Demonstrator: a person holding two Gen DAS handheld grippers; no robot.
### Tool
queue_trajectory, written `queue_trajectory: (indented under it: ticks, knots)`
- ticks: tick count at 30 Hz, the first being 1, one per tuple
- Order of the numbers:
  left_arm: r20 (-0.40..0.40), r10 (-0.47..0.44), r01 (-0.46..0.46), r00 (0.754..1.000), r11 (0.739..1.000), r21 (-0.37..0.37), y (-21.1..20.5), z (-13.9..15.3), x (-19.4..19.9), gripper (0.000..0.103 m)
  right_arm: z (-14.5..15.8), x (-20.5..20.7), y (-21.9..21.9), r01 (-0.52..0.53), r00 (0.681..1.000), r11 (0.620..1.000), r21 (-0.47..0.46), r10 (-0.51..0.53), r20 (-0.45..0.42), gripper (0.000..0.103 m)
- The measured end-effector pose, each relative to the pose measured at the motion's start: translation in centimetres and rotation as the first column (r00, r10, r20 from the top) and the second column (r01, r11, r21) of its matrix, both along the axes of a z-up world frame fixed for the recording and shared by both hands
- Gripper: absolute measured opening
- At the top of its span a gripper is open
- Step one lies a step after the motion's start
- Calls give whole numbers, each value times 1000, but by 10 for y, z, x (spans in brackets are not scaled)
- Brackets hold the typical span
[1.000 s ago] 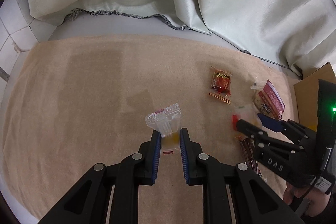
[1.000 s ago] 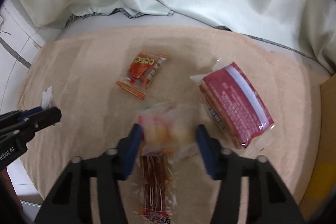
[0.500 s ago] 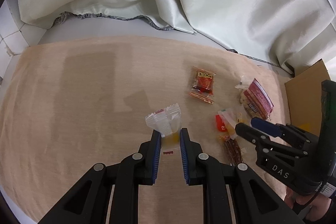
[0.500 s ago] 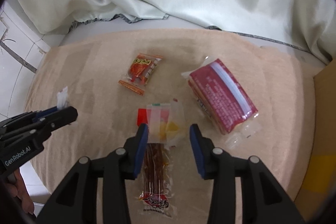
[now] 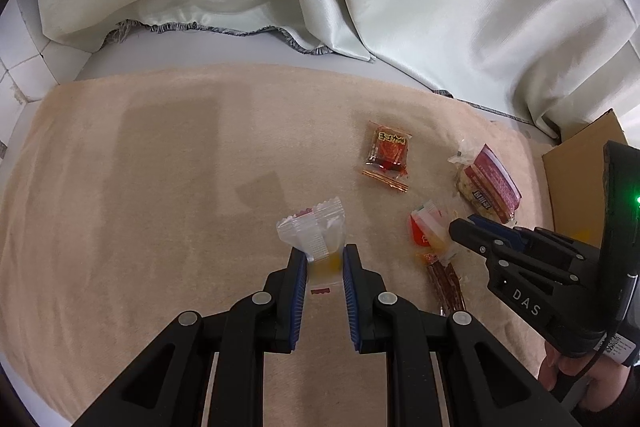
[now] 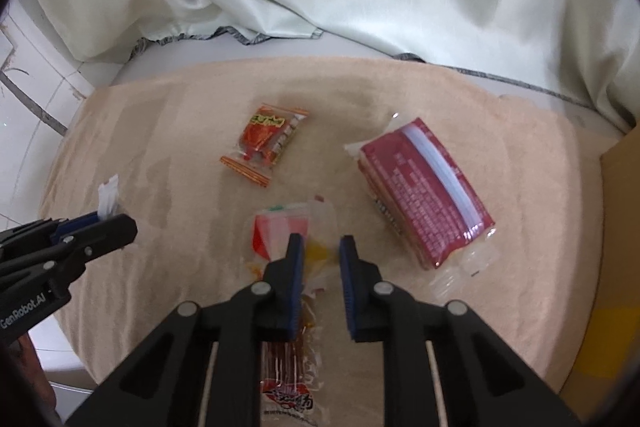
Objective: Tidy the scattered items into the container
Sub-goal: 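Grasp a small clear packet with left tool while right tool grasps a clear yellow-filled packet, then lift both clear packets and carry them over the cardboard box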
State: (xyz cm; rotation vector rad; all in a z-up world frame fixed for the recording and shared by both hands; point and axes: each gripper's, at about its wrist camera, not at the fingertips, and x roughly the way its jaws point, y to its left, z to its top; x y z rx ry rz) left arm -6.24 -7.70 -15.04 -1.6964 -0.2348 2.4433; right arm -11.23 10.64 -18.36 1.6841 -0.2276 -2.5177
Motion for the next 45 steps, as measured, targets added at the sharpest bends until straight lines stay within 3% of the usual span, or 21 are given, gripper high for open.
queue_trajectory:
  ticks: [7,13,22,29,45]
  knots:
    - [-33,0,0,999,1000,-11,7,15,0,19,30,11,4,0,998,1000,-21,-1,-55,21]
    - [-104,22,-27,994,999,-42,18,52,-1,19,75,24,11,3,991,998,-60,-11,-130,21]
    - [-202,41,-59,978,995,-80,37,117,13,19,136,54,25,-1,970,1000,-22,-4,-242,21]
    - [-243,16,-39,970,995,-92,54,144,29,19,152,69,37,5,961,1000,-23,-11,-275,21]
    - [-273,-46,19,961,995,-100,80,166,39,19,176,85,62,35,943,998,-49,-50,-329,21]
